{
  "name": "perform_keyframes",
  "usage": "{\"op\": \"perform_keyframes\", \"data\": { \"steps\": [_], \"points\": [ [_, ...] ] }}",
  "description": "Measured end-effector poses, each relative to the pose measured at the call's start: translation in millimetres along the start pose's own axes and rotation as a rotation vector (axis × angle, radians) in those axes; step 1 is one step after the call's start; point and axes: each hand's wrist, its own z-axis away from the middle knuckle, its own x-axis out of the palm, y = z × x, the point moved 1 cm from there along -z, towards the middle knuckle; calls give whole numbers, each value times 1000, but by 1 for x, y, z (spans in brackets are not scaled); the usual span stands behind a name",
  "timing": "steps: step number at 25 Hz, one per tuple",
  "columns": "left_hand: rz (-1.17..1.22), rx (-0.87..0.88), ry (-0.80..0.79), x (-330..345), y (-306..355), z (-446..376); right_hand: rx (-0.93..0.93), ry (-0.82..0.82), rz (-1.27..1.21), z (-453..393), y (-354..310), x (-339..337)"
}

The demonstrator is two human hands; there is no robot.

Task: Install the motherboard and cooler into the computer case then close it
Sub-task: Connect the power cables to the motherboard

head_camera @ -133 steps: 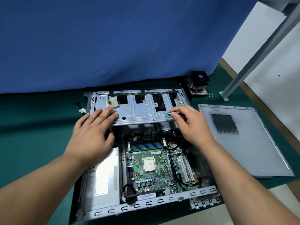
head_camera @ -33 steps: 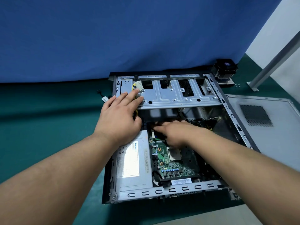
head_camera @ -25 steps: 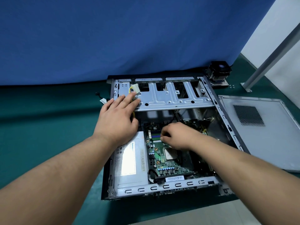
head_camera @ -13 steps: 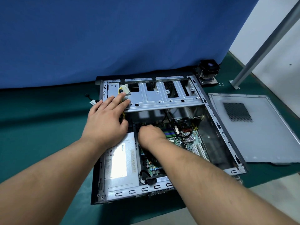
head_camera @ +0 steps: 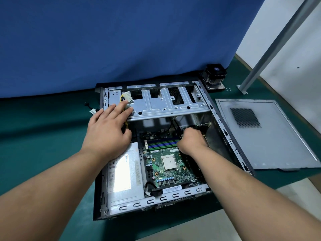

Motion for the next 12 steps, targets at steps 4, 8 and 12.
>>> {"op": "perform_keyframes", "data": {
  "steps": [4, 8, 12],
  "points": [
    [-5, 4, -5, 0, 0, 0, 0, 31, 7, 0, -1, -1],
    [-8, 3, -2, 0, 0, 0, -18, -5, -21, -4, 7, -10],
    [-6, 3, -3, 0, 1, -1, -45, 9, 49, -9, 9, -19]
  ]
}}
